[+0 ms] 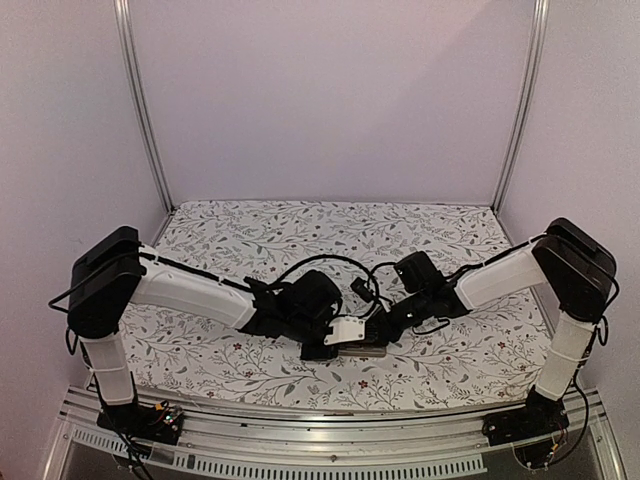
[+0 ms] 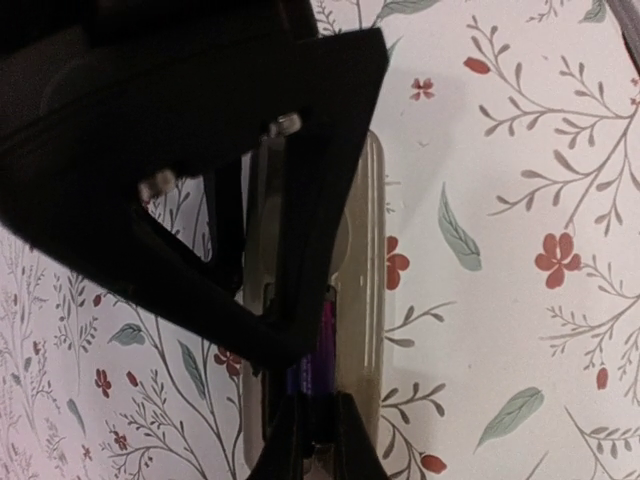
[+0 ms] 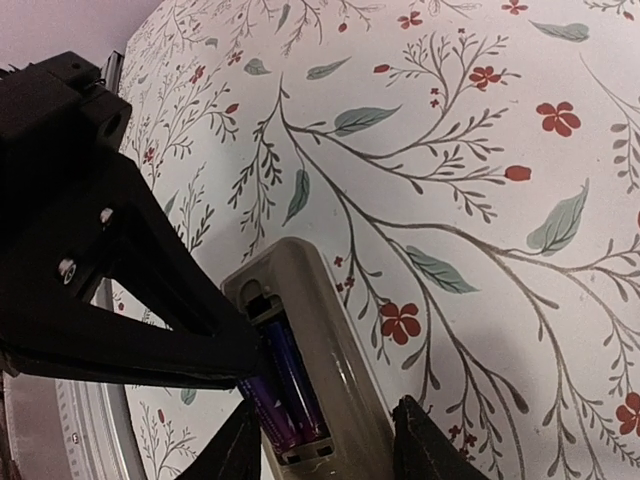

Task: Load the batteries into the remote control
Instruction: Place the battery in the battery compartment.

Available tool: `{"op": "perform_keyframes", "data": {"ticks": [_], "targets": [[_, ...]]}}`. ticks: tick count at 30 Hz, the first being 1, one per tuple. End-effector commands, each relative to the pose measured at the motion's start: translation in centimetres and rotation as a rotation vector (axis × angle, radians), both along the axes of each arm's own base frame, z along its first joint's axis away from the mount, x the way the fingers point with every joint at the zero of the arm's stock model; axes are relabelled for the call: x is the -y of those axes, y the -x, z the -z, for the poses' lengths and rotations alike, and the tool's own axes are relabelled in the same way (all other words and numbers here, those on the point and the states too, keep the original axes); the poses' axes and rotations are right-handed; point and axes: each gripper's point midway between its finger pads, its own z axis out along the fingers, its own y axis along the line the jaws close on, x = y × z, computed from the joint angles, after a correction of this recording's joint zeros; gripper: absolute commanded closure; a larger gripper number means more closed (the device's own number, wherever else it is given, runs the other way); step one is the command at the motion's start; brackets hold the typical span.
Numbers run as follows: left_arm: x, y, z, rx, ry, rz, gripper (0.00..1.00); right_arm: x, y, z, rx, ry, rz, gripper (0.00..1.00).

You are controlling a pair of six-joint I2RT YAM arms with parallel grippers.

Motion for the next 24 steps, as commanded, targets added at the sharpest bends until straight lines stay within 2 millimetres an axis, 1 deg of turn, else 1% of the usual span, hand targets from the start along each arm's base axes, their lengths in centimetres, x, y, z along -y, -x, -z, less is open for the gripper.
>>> {"op": "perform_keyframes", "data": {"ticks": [1, 5, 10, 12, 13, 15, 17, 19, 21, 23, 24], "targets": [[-3.1, 1.9, 5.1, -0.085, -0.132, 0.005, 1.00, -0.4, -0.1, 1.5, 0.028, 0.049, -0.021, 0.57], [-3.4, 2.0, 5.5, -0.093, -0.127, 0.000, 1.00, -0.3, -0.1, 2.7, 0.032, 0.089, -0.027, 0.65], [-3.9, 1.8, 6.2, -0.096, -0.140, -0.013, 1.00, 0.2, 0.3, 3.9, 0.043, 0.131, -0.025, 0.66], [-4.3, 1.8, 6.6, -0.099, -0.148, -0.017, 1.00, 0.2, 0.4, 3.4, 0.044, 0.121, -0.025, 0.64], [-4.5, 1.7, 6.8, -0.102, -0.150, -0.020, 1.00, 0.0, 0.3, 2.9, 0.051, 0.110, -0.023, 0.64], [-4.7, 1.7, 6.8, -0.113, -0.142, -0.022, 1.00, -0.2, -0.2, 1.1, 0.095, 0.077, -0.008, 0.62], [-4.7, 1.8, 6.7, -0.120, -0.136, -0.018, 1.00, -0.1, -1.0, -0.9, 0.165, 0.049, 0.023, 0.60], [-4.8, 1.9, 6.8, -0.127, -0.137, -0.010, 1.00, 0.1, -1.6, -3.4, 0.248, 0.009, 0.046, 0.58], [-4.8, 2.1, 6.9, -0.133, -0.135, -0.006, 1.00, 0.4, -1.2, -5.6, 0.319, -0.044, 0.041, 0.57], [-4.9, 2.2, 7.0, -0.135, -0.134, -0.003, 1.00, 1.0, -0.7, -6.3, 0.377, -0.070, 0.024, 0.57], [-4.8, 2.1, 7.0, -0.134, -0.131, -0.002, 1.00, 1.3, -0.5, -6.3, 0.397, -0.076, 0.019, 0.58]]}}
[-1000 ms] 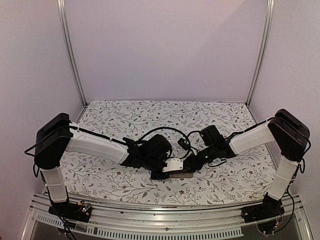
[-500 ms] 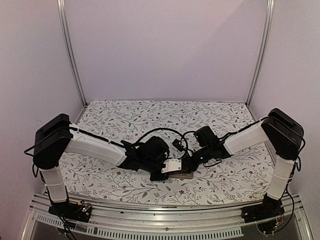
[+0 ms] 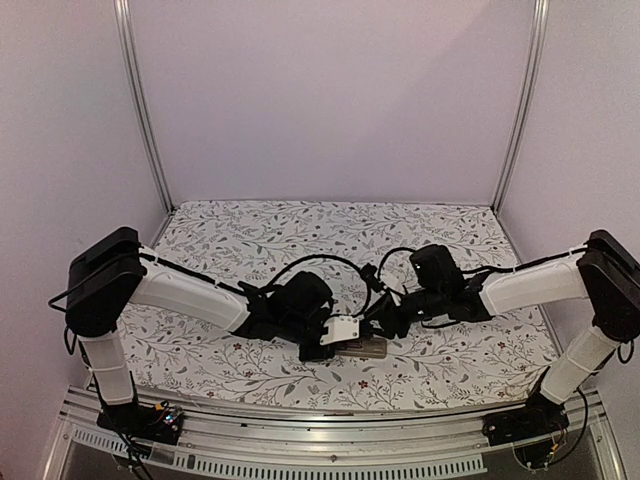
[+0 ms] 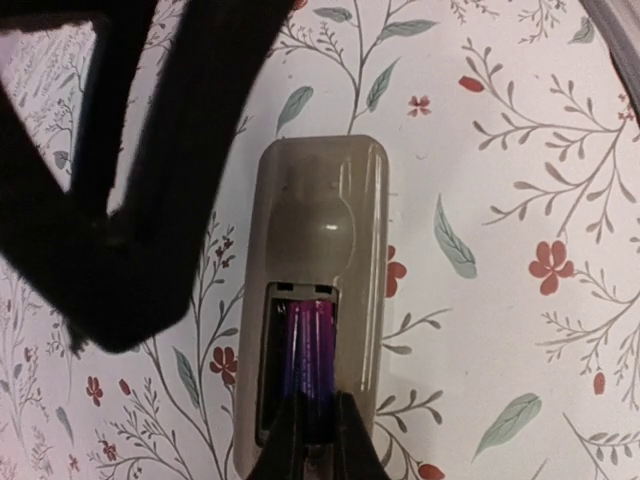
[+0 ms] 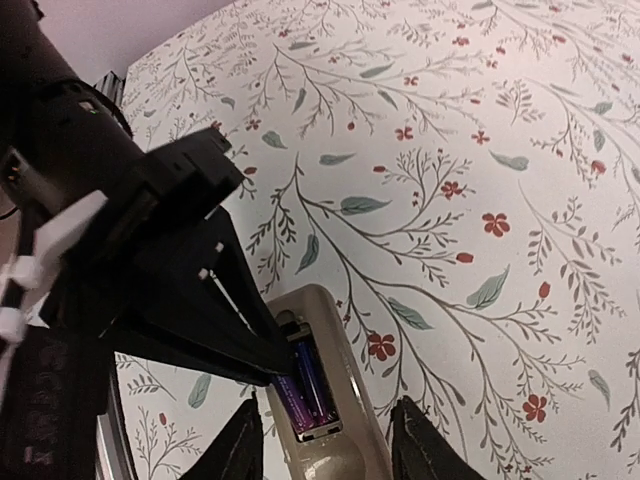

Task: Load the batteries into the remote control
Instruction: Place the battery in the battery compartment.

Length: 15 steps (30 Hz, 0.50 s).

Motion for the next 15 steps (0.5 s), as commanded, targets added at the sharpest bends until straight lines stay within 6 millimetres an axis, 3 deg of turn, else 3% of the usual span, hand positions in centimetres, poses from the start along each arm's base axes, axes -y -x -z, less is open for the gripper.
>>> {"op": "perform_keyframes", "data": {"ticks": [1, 4, 7, 10, 15], "targets": [[-4.6, 2.4, 6.7, -0.118, -0.208, 0.010, 1.00, 0.9, 0.4, -2.1, 0.158, -0.061, -0.012, 0.59], [-4.5, 2.3, 6.5, -0.116, -0.197, 0.011, 1.00, 1.4, 1.0, -2.2, 0.151, -0.109, 0.001, 0.73], [-4.5, 2.3, 6.5, -0.112, -0.194, 0.010, 1.00, 0.9, 0.3, -2.4, 0.012, -0.166, 0.093, 0.85], [-4.4, 2.3, 6.4, -0.113, -0.190, 0.009, 1.00, 0.6, -0.3, -1.0, -0.182, -0.179, 0.209, 0.88], [-4.4, 2.4, 6.4, -0.114, -0.186, 0.012, 1.00, 0.2, 0.7, -0.6, -0.401, -0.218, 0.274, 0.92]]}}
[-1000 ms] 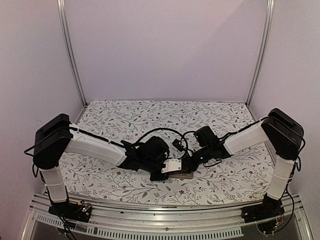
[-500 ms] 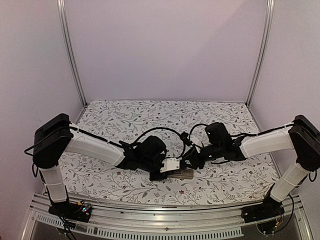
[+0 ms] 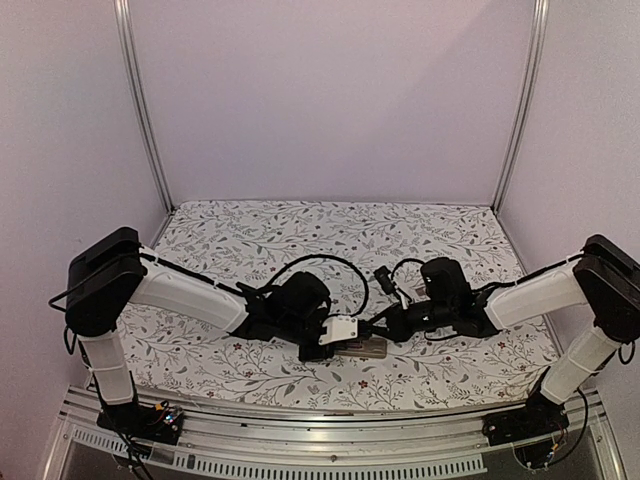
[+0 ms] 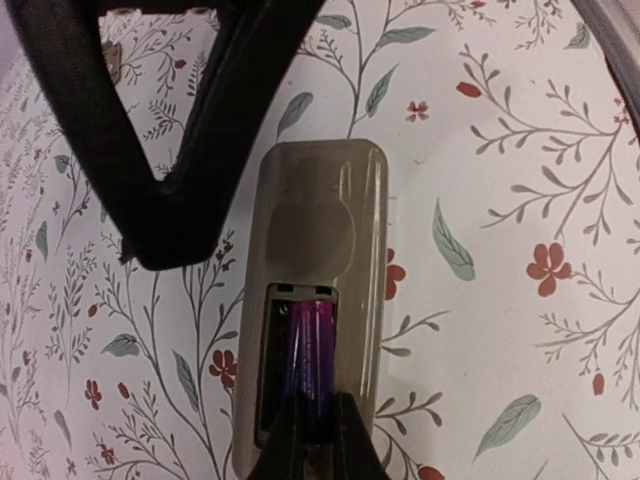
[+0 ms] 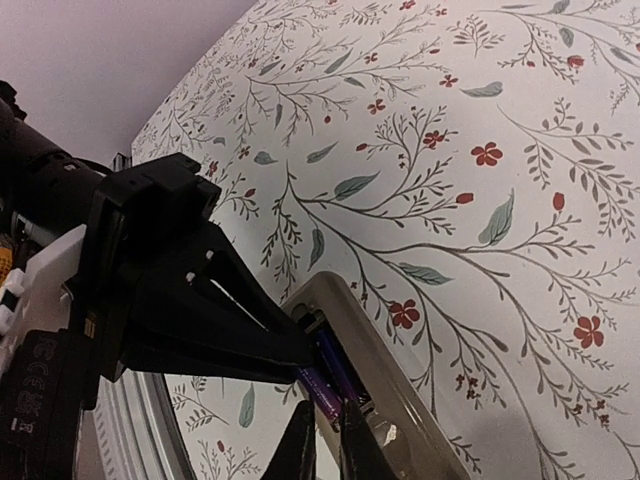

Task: Load the batteries into the remote control
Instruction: Place the battery in the battery compartment.

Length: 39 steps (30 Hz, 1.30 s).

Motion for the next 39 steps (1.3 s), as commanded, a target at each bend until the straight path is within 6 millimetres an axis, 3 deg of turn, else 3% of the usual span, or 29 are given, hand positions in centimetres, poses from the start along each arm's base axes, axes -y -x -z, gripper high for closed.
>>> {"op": "perform_keyframes", "data": {"ticks": [1, 5, 16, 30, 37, 39], "targets": [[-4.6, 2.2, 6.4, -0.107, -0.214, 0.002, 1.00, -0.8, 0.3, -0.6, -0.225, -0.093, 0.076, 0.96], [-4.4, 2.3, 6.3, -0.107, -0.211, 0.003, 1.00, -1.7, 1.3, 0.4, -0.335, -0.095, 0.059, 1.00], [-4.4, 2.5, 6.4, -0.107, -0.214, 0.007, 1.00, -3.6, 1.6, 1.7, -0.357, -0.078, 0.009, 1.00], [-4.4, 2.5, 6.6, -0.113, -0.220, 0.005, 1.00, -3.1, 1.6, 5.5, -0.394, 0.011, 0.032, 1.00], [-4.7, 2.2, 7.1, -0.108, -0.241, -0.007, 1.00, -2.6, 2.0, 6.0, -0.390, 0.048, 0.024, 1.00], [-4.8, 2.3, 7.2, -0.106, -0.244, -0.002, 1.00, -2.9, 1.9, 4.9, -0.361, 0.029, -0.011, 1.00]]}}
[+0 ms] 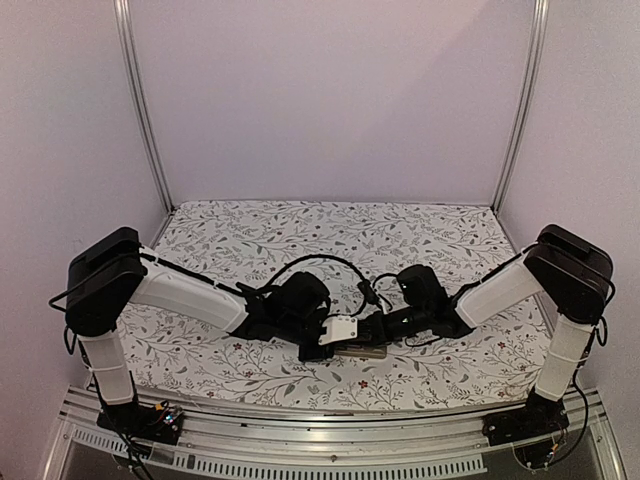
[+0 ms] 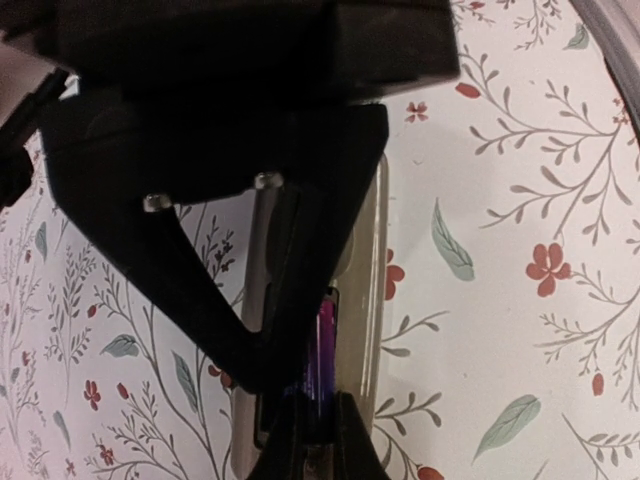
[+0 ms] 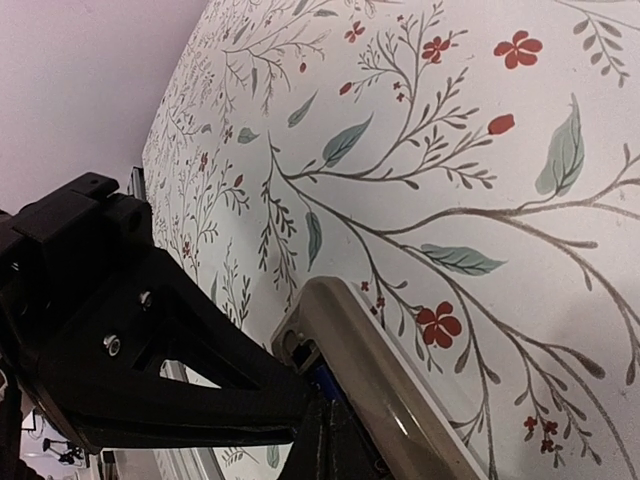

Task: Load the batteries into the remote control
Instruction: Place the battery in the battery compartment.

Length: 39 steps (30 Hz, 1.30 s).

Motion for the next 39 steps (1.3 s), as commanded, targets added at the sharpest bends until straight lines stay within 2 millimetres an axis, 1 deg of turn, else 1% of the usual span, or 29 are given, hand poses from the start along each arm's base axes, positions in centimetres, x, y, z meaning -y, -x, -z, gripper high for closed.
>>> {"op": "perform_keyframes", "data": {"ticks": [1, 2, 3, 4, 5, 6, 8, 9, 10, 11, 12, 13, 14, 16, 18, 20, 23, 27, 29, 30, 32, 34, 39], "targets": [[-4.9, 2.3, 7.1, -0.103, -0.247, 0.001, 1.00, 0.3, 0.8, -0.1, 0.006, 0.030, -0.060, 1.00], [-5.0, 2.3, 7.1, -0.102, -0.247, 0.002, 1.00, 0.4, 0.3, -1.0, 0.028, 0.021, -0.059, 1.00], [-5.1, 2.3, 7.1, -0.100, -0.247, 0.004, 1.00, 0.4, -0.4, -2.4, 0.069, 0.009, -0.057, 1.00], [-5.0, 2.2, 7.0, -0.098, -0.245, 0.006, 1.00, 0.6, -1.0, -3.3, 0.097, 0.007, -0.052, 0.97], [-5.0, 2.3, 7.0, -0.099, -0.242, 0.010, 1.00, 0.8, -1.4, -3.9, 0.128, 0.019, -0.057, 0.93], [-5.0, 2.3, 7.0, -0.101, -0.242, 0.012, 1.00, 0.9, -1.7, -4.9, 0.195, 0.027, -0.080, 0.89], [-5.0, 2.4, 7.0, -0.104, -0.240, 0.018, 1.00, 1.2, -2.1, -5.7, 0.286, 0.064, -0.129, 0.81], [-5.0, 2.4, 7.0, -0.102, -0.239, 0.020, 1.00, 1.1, -2.6, -6.4, 0.336, 0.079, -0.148, 0.79], [-5.0, 2.5, 7.0, -0.100, -0.237, 0.023, 1.00, 1.4, -3.0, -6.6, 0.392, 0.101, -0.184, 0.77], [-5.1, 2.5, 7.0, -0.099, -0.239, 0.025, 1.00, 1.7, -3.7, -6.8, 0.419, 0.117, -0.198, 0.72], [-5.1, 2.4, 7.0, -0.097, -0.239, 0.023, 1.00, 2.3, -4.7, -7.1, 0.408, 0.128, -0.191, 0.67], [-5.0, 2.3, 6.9, -0.092, -0.237, 0.021, 1.00, 2.9, -5.0, -6.4, 0.365, 0.152, -0.208, 0.61], [-5.0, 2.3, 6.9, -0.087, -0.236, 0.021, 1.00, 3.1, -5.4, -6.3, 0.343, 0.175, -0.222, 0.55], [-5.0, 2.2, 6.9, -0.079, -0.236, 0.019, 1.00, 3.4, -5.3, -4.3, 0.311, 0.246, -0.291, 0.46], [-5.0, 2.1, 6.9, -0.075, -0.239, 0.021, 1.00, 3.5, -5.0, -3.3, 0.295, 0.270, -0.342, 0.41], [-5.0, 2.1, 6.8, -0.073, -0.236, 0.023, 1.00, 3.5, -4.6, -2.7, 0.314, 0.266, -0.388, 0.40], [-4.9, 2.2, 6.5, -0.069, -0.227, 0.027, 1.00, 3.4, -4.4, -2.5, 0.350, 0.257, -0.440, 0.40], [-5.0, 2.2, 6.7, -0.065, -0.232, 0.025, 1.00, 2.3, -2.9, -3.0, 0.368, 0.169, -0.543, 0.40], [-4.9, 2.1, 6.6, -0.063, -0.231, 0.025, 1.00, 1.7, -2.1, -2.5, 0.391, 0.174, -0.591, 0.39], [-4.9, 2.0, 6.6, -0.061, -0.230, 0.023, 1.00, 1.3, -1.6, -1.8, 0.408, 0.197, -0.622, 0.39], [-5.0, 2.0, 6.6, -0.059, -0.229, 0.022, 1.00, 1.1, -1.3, -0.5, 0.412, 0.242, -0.648, 0.39], [-5.0, 2.0, 6.5, -0.058, -0.229, 0.021, 1.00, 1.1, -1.1, 0.5, 0.397, 0.247, -0.665, 0.39], [-5.0, 1.9, 6.4, -0.050, -0.225, 0.020, 1.00, 0.7, -1.7, 1.5, 0.410, 0.271, -0.662, 0.41]]}}
